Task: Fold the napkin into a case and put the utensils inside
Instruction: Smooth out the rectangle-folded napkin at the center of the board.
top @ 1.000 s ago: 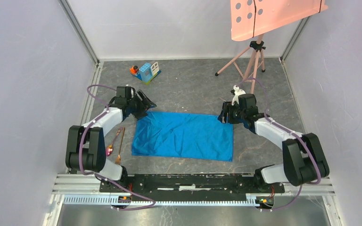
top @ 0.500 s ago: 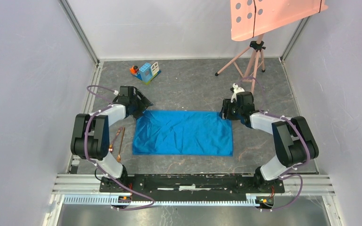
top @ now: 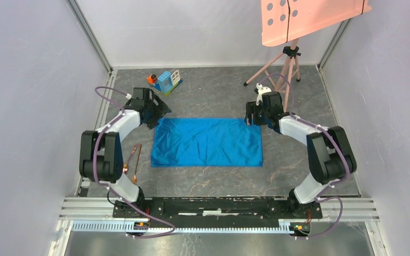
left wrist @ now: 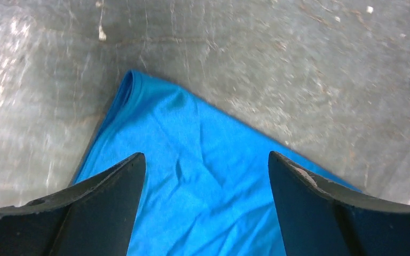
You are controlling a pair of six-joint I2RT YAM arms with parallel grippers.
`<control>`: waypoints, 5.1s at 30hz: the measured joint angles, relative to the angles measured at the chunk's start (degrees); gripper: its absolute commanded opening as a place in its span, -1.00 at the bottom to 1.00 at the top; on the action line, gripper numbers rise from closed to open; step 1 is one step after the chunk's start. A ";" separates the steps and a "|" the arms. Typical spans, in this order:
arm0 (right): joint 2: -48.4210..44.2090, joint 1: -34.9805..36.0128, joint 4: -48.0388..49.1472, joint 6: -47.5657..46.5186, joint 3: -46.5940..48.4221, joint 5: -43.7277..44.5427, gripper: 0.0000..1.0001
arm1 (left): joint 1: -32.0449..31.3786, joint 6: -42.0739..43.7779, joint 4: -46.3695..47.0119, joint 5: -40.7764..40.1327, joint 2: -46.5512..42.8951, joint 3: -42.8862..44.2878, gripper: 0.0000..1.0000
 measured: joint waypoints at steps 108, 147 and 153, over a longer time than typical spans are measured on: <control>3.69 -5.42 4.96 4.61 -1.11 -9.03 0.90 | 3.67 0.17 15.47 6.34 -1.25 -10.23 1.00; -32.59 0.37 -3.21 4.55 -31.34 -17.86 0.96 | -1.66 -0.55 -1.07 11.37 -40.22 -37.40 1.00; -36.72 0.50 -12.09 3.56 -30.01 -8.22 0.96 | -1.84 -1.14 -0.07 11.93 -36.89 -36.39 1.00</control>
